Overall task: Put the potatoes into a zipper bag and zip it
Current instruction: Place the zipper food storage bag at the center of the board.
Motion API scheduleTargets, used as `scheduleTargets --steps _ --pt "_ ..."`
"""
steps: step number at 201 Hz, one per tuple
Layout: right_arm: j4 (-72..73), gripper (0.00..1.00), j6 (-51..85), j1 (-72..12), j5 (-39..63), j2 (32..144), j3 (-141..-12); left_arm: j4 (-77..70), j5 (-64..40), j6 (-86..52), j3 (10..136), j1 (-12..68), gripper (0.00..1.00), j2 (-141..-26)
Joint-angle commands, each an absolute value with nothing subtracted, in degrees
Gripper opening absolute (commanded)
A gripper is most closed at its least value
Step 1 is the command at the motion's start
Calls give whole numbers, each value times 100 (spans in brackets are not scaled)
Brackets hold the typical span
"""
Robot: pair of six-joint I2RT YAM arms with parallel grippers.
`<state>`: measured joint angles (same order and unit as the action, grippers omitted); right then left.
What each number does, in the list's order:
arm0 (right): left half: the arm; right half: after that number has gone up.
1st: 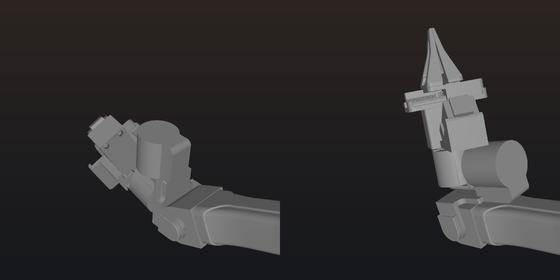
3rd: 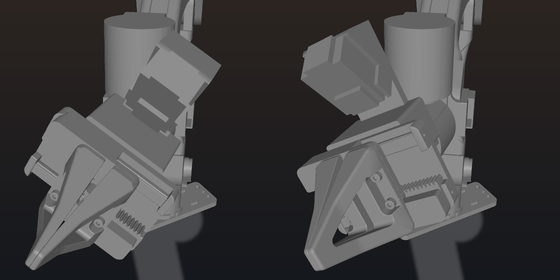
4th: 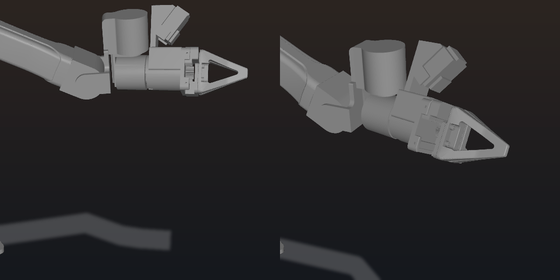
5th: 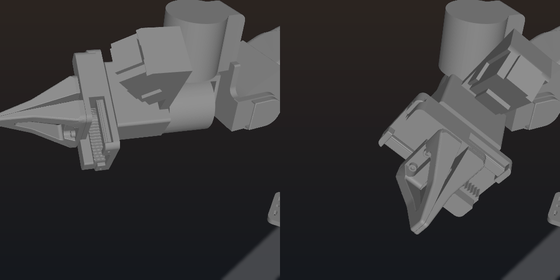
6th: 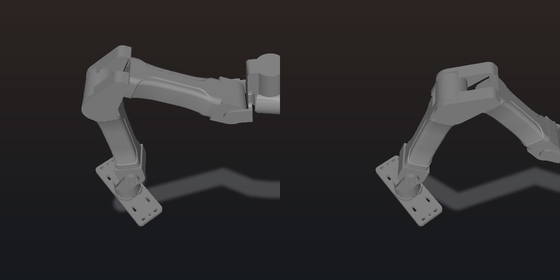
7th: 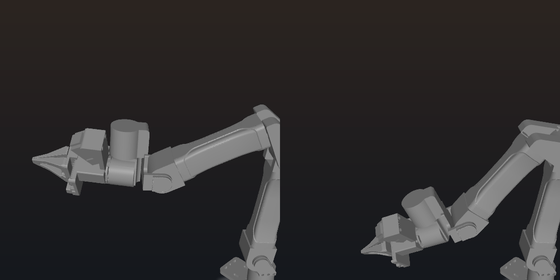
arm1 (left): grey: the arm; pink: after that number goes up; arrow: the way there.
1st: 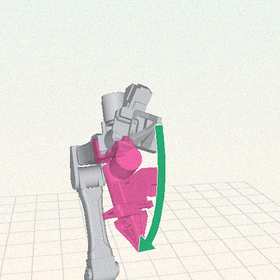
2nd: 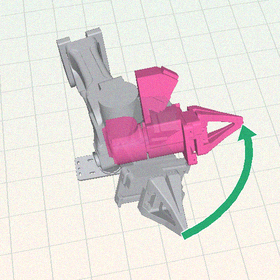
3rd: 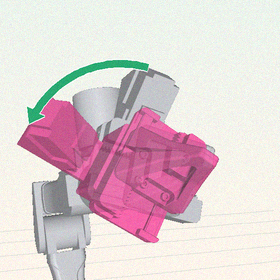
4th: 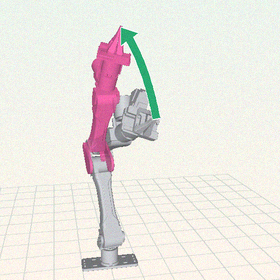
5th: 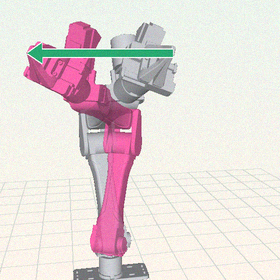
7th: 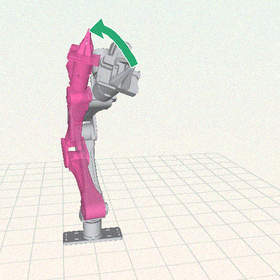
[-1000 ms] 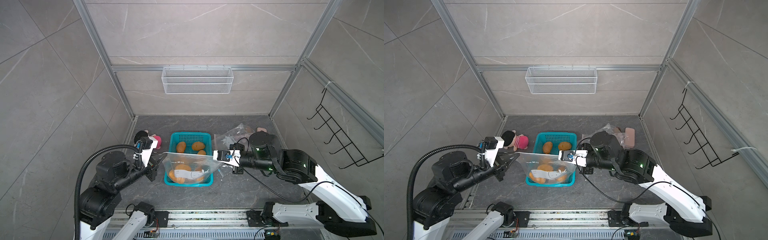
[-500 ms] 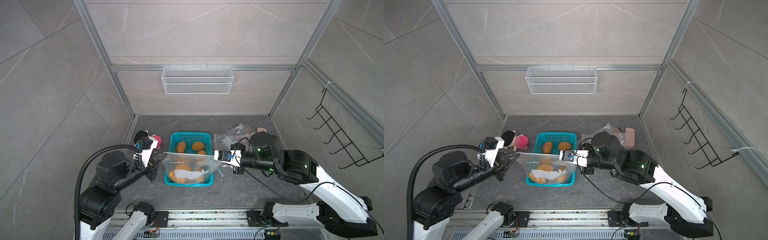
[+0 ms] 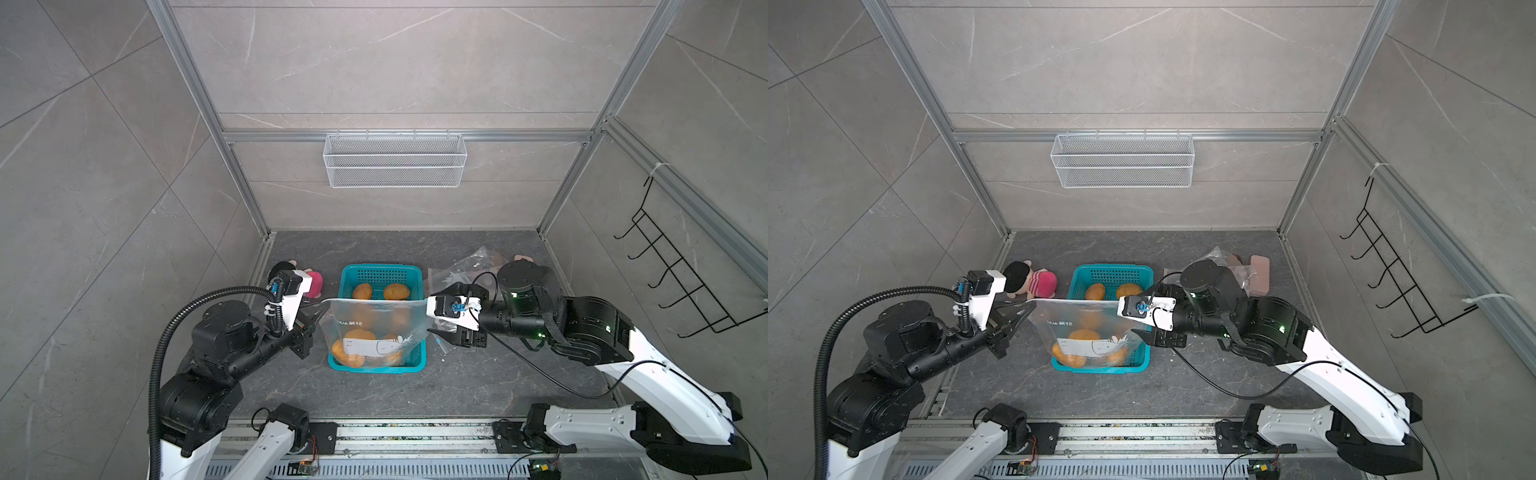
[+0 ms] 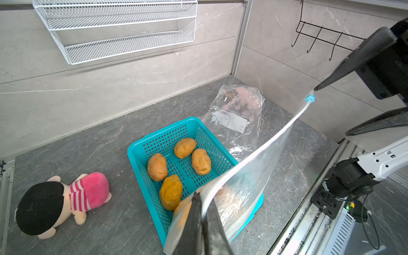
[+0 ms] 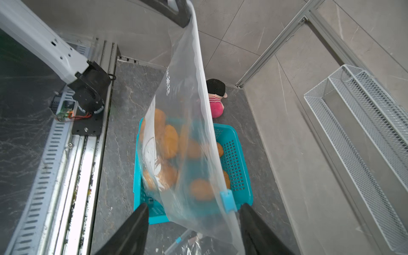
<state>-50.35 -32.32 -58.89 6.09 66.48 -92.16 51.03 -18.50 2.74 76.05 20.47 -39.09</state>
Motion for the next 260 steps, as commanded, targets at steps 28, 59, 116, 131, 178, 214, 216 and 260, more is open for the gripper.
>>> scheduleTargets --steps 28,59,116,131,178,214,216,260 --pt "-4022 72 -2700 -5871 303 6107 -8961 4683 -1778 182 7751 2021 0 -4062" --pt "-2755 72 -2196 -5854 -747 5457 -7993 4269 -1444 -106 7881 2022 0 -4435" --pt "-2339 72 -1804 -5853 -1059 5006 -6943 3923 -606 -196 9579 2021 0 -6016" --pt "-2329 71 -1761 -5854 -1109 4938 -6712 4005 -184 -44 10176 2013 0 -6411" --pt "-2298 71 -1607 -5854 -1145 4717 -6195 3873 993 687 11599 1956 0 -7283" --pt "-2497 71 -1515 -5854 -1071 4573 -5972 3136 2506 1662 11581 1709 0 -7678" --pt "-2512 71 -1513 -5854 -1059 4567 -5965 3098 2518 1675 11583 1649 0 -7709" --pt "-2731 71 -1433 -5854 -1050 4348 -5703 3026 1880 1038 12120 113 0 -8608"
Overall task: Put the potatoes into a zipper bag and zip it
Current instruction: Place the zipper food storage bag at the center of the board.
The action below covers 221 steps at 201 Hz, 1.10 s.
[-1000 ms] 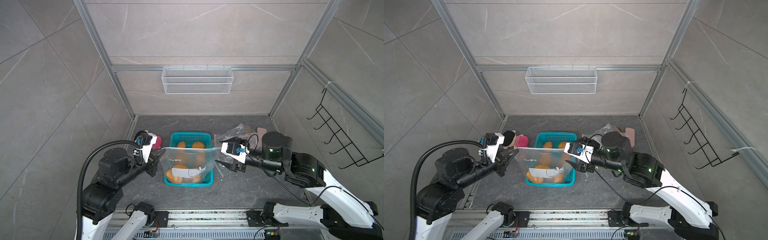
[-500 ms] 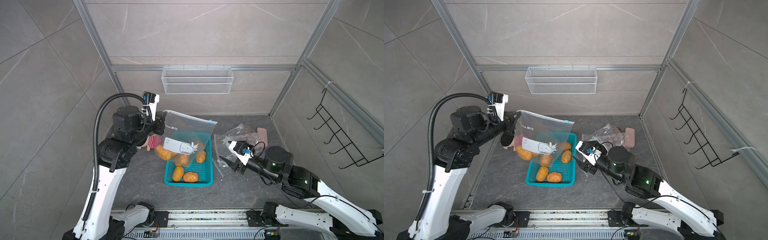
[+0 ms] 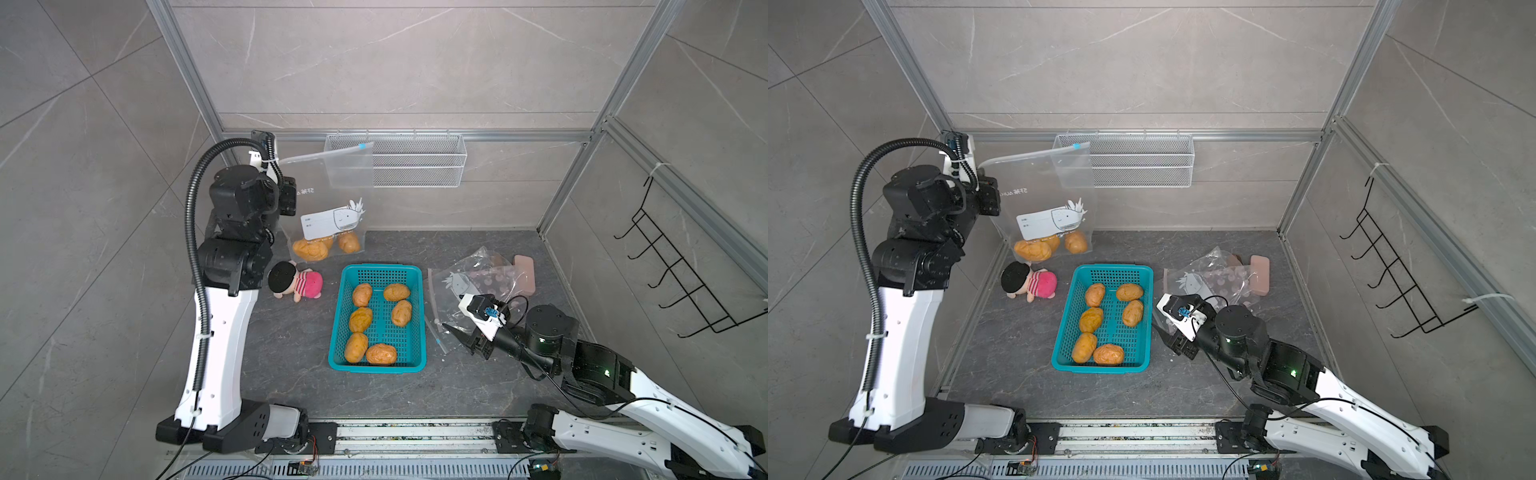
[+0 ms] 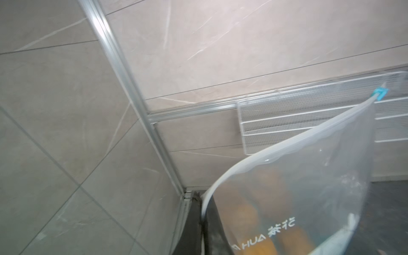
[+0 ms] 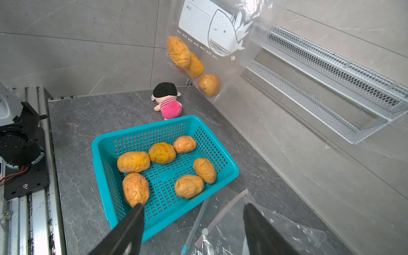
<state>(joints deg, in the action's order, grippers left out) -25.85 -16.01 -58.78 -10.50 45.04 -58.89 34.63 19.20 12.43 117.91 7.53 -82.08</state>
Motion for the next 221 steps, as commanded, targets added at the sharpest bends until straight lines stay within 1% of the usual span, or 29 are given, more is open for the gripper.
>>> scheduleTargets --steps 1,30,61,89,109,146,182,201,221 --pt "-2732 71 -1433 -5854 -1048 4340 -5686 3021 1850 1015 12129 87 0 -8632" --pt "-2777 71 -1454 -5854 -1112 4269 -5527 2710 1307 659 12291 -269 0 -9212" --pt "-2786 71 -1540 -5854 -1180 4363 -5424 2135 503 470 12192 -293 0 -9508" --pt "-2760 71 -1524 -5853 -1114 4436 -5411 1606 -640 457 11977 -299 0 -9675" --pt "-2777 71 -1499 -5854 -1063 4447 -5397 1301 -892 351 11649 -299 0 -9660" --pt "-2804 71 -1416 -5854 -1074 4321 -5332 256 -1161 496 9710 -293 0 -9121" --pt "-2813 71 -1380 -5853 -1066 4219 -5289 -630 -959 874 7525 -297 0 -8700" --pt "-2795 71 -1371 -5854 -1025 4269 -5300 -592 -684 839 6903 -298 0 -8514" --pt "-2778 71 -1355 -5855 -963 4315 -5317 -242 -853 665 6619 -269 0 -8234"
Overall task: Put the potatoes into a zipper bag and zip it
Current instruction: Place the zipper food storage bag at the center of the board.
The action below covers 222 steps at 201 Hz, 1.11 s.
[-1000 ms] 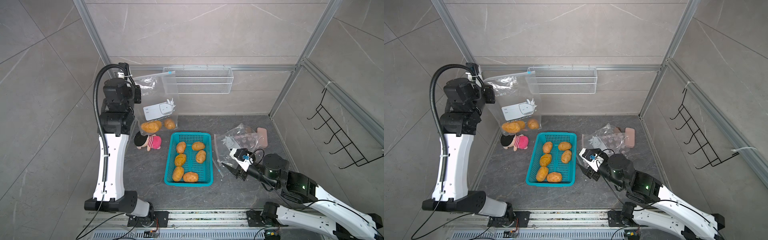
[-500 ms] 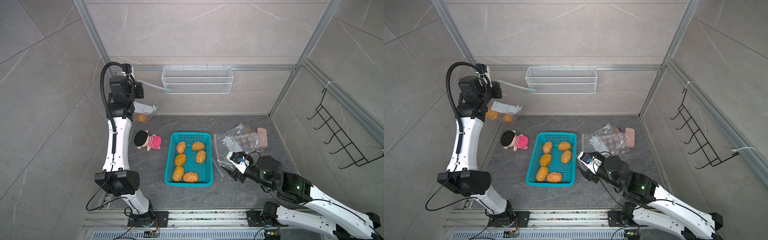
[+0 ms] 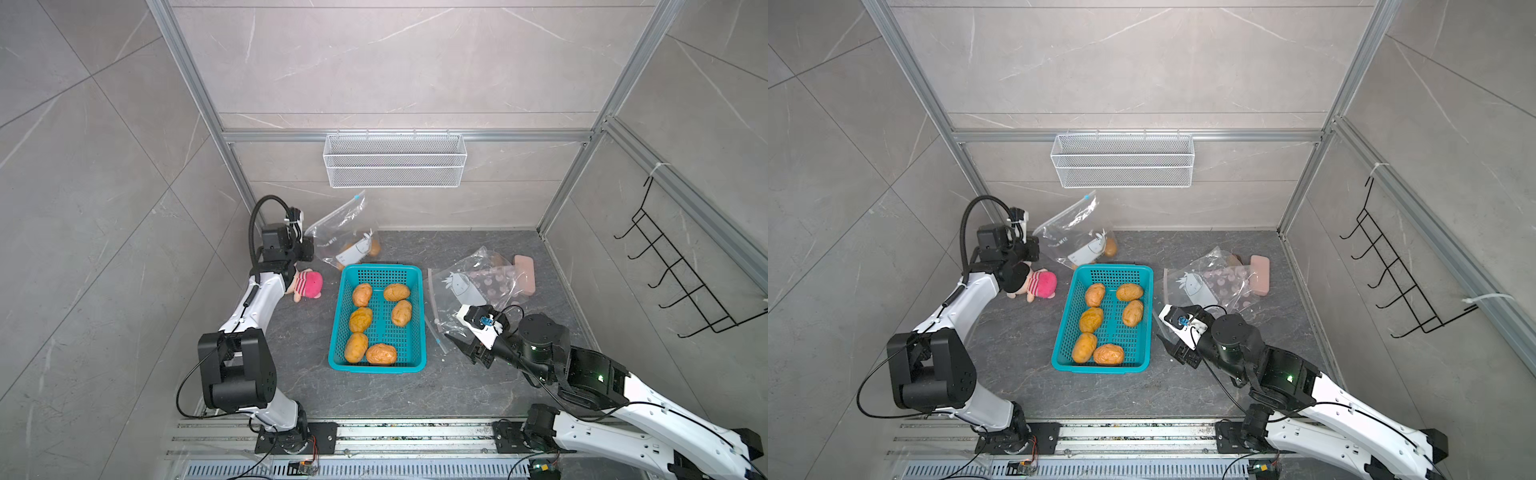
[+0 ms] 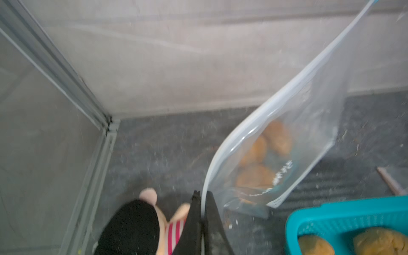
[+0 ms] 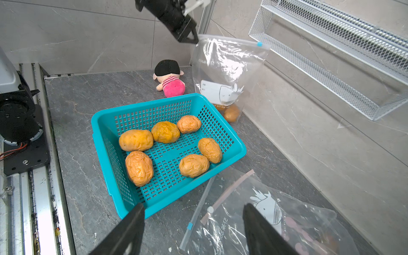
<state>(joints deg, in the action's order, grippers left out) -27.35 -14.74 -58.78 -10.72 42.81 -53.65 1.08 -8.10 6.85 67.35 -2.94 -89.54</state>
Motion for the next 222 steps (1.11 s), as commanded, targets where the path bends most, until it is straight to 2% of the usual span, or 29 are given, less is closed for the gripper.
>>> scheduleTargets --steps 1,31,73,104,131,154,173,186,200,222 --pt "-2774 71 -1354 -5854 -961 4315 -5317 -218 -861 662 6610 -271 0 -8217" --pt "-2750 71 -1345 -5854 -923 4285 -5318 555 -899 748 6554 -171 0 -7743" --pt "-2806 71 -1301 -5853 -830 4210 -5299 1748 -53 1731 6996 -172 0 -7304" --pt "-2795 71 -1268 -5854 -747 4270 -5309 1604 385 1923 6476 -175 0 -6934" --pt "-2769 71 -1227 -5849 -764 4306 -5319 1974 -54 1602 6555 -176 0 -7023" --pt "-2769 71 -1116 -5853 -855 4366 -5317 2524 -635 1153 6961 -170 40 -7130" --pt "-2769 72 -974 -5847 -1006 4424 -5326 2891 -629 677 7271 -171 70 -7023" --pt "-2769 72 -918 -5853 -1083 4468 -5329 3136 -202 432 7450 -175 82 -6889" --pt "-2769 73 -824 -5846 -1196 4524 -5338 3394 858 222 7585 -194 92 -6735" --pt "-2753 73 -706 -5847 -1402 4616 -5349 3959 1721 23 7798 -289 96 -6525"
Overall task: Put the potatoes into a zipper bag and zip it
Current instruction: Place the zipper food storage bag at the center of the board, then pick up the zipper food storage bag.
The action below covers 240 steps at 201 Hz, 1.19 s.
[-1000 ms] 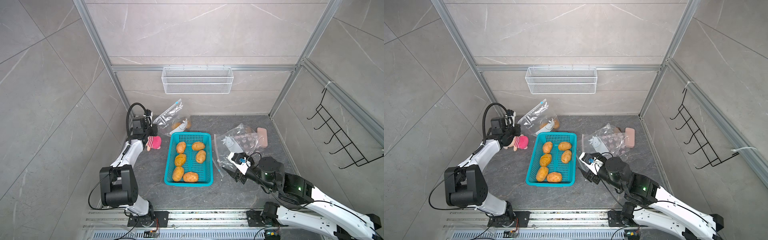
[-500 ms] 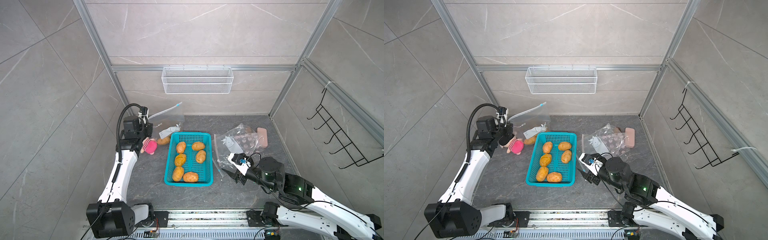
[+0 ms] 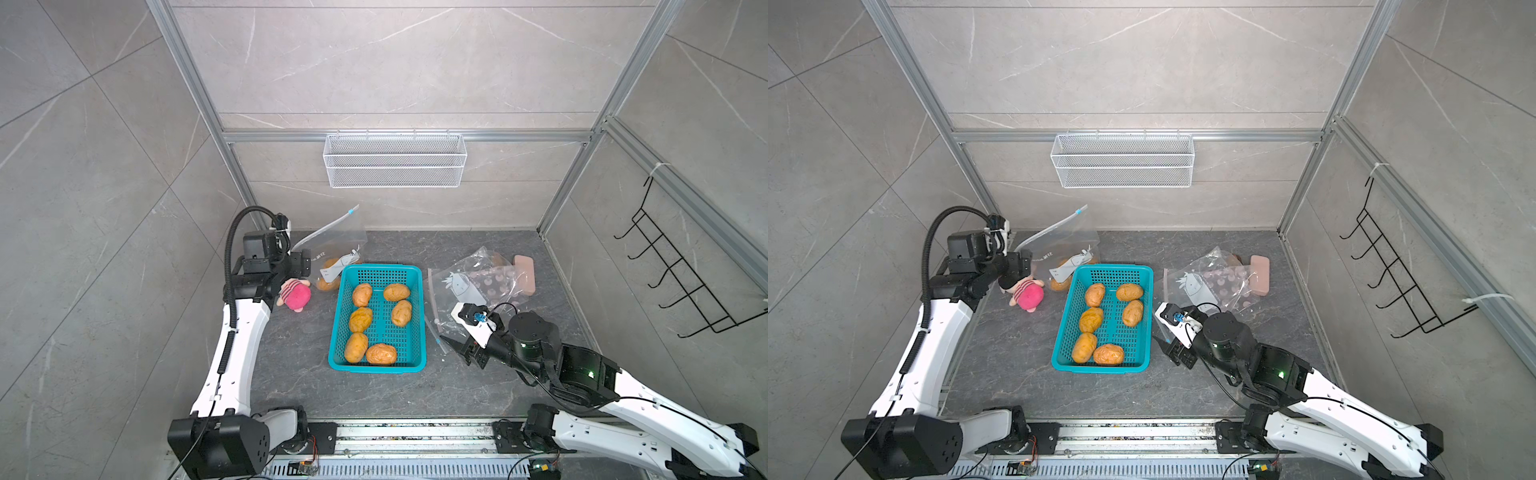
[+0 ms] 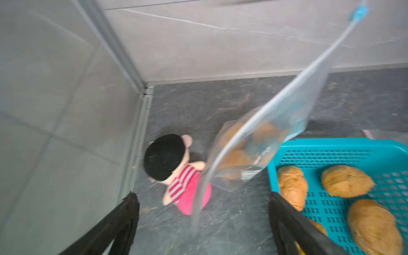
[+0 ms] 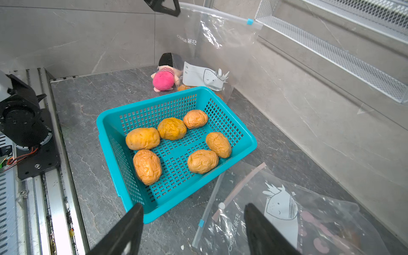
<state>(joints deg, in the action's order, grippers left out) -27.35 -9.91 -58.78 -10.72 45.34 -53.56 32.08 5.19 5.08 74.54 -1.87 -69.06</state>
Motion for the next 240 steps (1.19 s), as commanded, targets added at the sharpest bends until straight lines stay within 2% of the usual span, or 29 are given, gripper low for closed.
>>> scheduleTargets --steps 1,28,42,63,76,99,124,162,188,214,240 --pt "-2752 73 -705 -5846 -1413 4620 -5351 3983 1744 12 7806 -290 96 -6510" --pt "-2685 74 -459 -5841 -1882 4837 -5441 4258 1705 -380 7614 -295 96 -5968" --pt "-2720 79 -182 -5832 -2312 5021 -5547 4311 1391 -646 7433 -290 96 -5630" --pt "-2802 90 272 -5744 -2957 5314 -5668 4164 178 -1006 6925 -285 94 -4963" --pt "-2863 95 616 -5610 -3242 5470 -5712 3884 -990 -1151 6402 -286 92 -4461" --pt "-2994 96 1203 -5122 -3266 5710 -5748 3362 -2662 -1799 5345 -283 91 -3491" --pt "-2968 95 1852 -4422 -2788 5874 -5600 3139 -3334 -2350 4533 -285 90 -2535" --pt "-2794 94 2964 -3505 -2189 6061 -5031 3469 -3183 -2162 4018 -281 88 -1699" --pt "-2228 89 3546 -2895 -1092 6120 -4238 3176 -3322 -2231 3847 -279 87 -1509" --pt "-2231 81 3353 -2928 -679 6487 -4114 3173 -3291 -2246 3832 -277 86 -1587" --pt "-2838 80 2948 -3365 -987 7240 -4741 3180 -3275 -2242 3823 -281 86 -1618"
